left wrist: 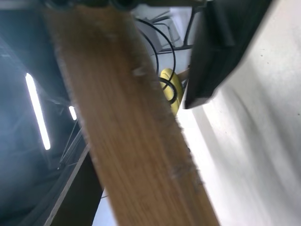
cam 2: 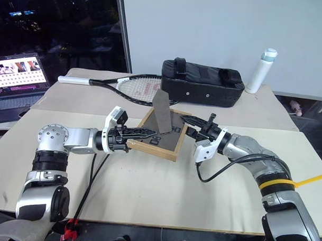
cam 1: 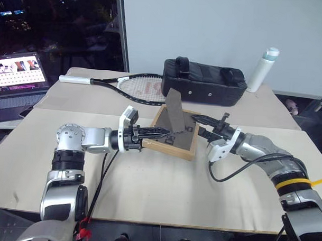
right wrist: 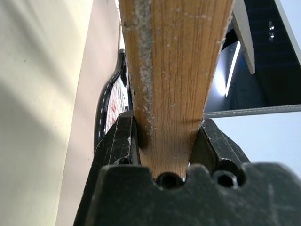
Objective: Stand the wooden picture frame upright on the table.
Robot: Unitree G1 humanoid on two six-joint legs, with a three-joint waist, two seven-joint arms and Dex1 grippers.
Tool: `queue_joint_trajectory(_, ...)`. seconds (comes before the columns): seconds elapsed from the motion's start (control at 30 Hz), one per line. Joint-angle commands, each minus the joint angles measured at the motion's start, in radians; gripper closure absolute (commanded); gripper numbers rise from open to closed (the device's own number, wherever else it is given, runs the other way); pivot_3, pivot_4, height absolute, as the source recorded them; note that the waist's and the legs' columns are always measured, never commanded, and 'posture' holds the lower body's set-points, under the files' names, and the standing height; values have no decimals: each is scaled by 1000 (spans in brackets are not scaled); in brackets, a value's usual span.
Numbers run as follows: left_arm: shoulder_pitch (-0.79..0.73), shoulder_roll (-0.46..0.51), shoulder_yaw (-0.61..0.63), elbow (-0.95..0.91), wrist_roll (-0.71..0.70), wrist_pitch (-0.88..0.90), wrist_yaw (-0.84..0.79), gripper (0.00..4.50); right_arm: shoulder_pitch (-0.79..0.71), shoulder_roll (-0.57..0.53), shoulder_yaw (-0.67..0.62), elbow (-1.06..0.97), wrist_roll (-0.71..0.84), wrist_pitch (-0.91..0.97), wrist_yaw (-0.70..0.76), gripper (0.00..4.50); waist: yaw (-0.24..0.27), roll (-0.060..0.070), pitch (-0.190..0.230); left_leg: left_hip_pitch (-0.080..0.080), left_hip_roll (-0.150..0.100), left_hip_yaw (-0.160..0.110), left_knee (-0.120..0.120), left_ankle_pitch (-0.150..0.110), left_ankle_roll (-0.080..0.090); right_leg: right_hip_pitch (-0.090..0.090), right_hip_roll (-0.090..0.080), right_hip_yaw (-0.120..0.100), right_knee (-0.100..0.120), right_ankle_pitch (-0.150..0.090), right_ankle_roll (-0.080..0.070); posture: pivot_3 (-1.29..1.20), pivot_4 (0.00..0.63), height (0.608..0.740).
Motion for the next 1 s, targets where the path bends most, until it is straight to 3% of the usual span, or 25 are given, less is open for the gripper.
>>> queue_joint_trajectory(0.03, 33, 40, 109, -141, 21, -171, -102, 0, -21, -15, -26, 5, 126, 8, 60, 3278, -3, 0, 0, 0, 0, 0, 0, 0, 0, 0, 0, 0, 0, 0, 0, 0, 150, 721)
queue_joint_trajectory(0.27, 142, 216, 27, -295, 227, -406, -420, 0, 36, 52, -24, -23, 621, 360, 545, 3286, -17, 0, 0, 4, 0, -1, 0, 1, 0, 6, 0, -1, 0, 0, -1, 0, 150, 721)
queue_joint_trajectory(0.37, 216, 203, -9, -359, 378, -643, -506, 0, 39, 93, -72, -51, 786, 710, 681, 3287, -15, 1, 1, 11, 0, -1, -1, 0, 0, 13, 0, -1, -2, 0, 0, 0, 150, 721)
queue_joint_trajectory(0.43, 234, 164, -76, -365, 502, -759, -458, 0, 10, 123, -134, -42, 919, 1039, 689, 3288, -8, 0, 1, 11, 0, -1, 0, 0, 0, 14, 0, -2, -1, 0, -1, 0, 150, 721)
queue_joint_trajectory(0.53, 269, 124, -136, -393, 628, -911, -456, 0, -25, 134, -189, -25, 1006, 1372, 677, 3290, -2, 1, 1, 11, 0, -1, 1, 1, 1, 14, 0, -2, -1, 0, -1, 0, 150, 721)
queue_joint_trajectory(0.7, 298, 97, -185, -398, 725, -1012, -454, 0, -57, 162, -252, 44, 1024, 1560, 646, 3294, 3, 1, 1, 9, 0, -1, -2, 0, 2, 9, 0, -2, -1, -1, -2, 0, 150, 721)
queue_joint_trajectory(0.83, 328, 54, -224, -451, 755, -1036, -431, 0, -80, 190, -265, 160, 992, 1552, 652, 3295, 2, 1, 1, 8, 0, 0, -1, 0, 3, 9, 0, -2, -1, -1, -1, 0, 150, 721)
queue_joint_trajectory(1.0, 345, 43, -248, -459, 782, -1022, -414, 0, -69, 204, -211, 178, 951, 1520, 775, 3295, -10, 1, 1, 9, 0, -1, 1, 0, 3, 10, 0, -2, 0, -3, 4, 0, 150, 721)
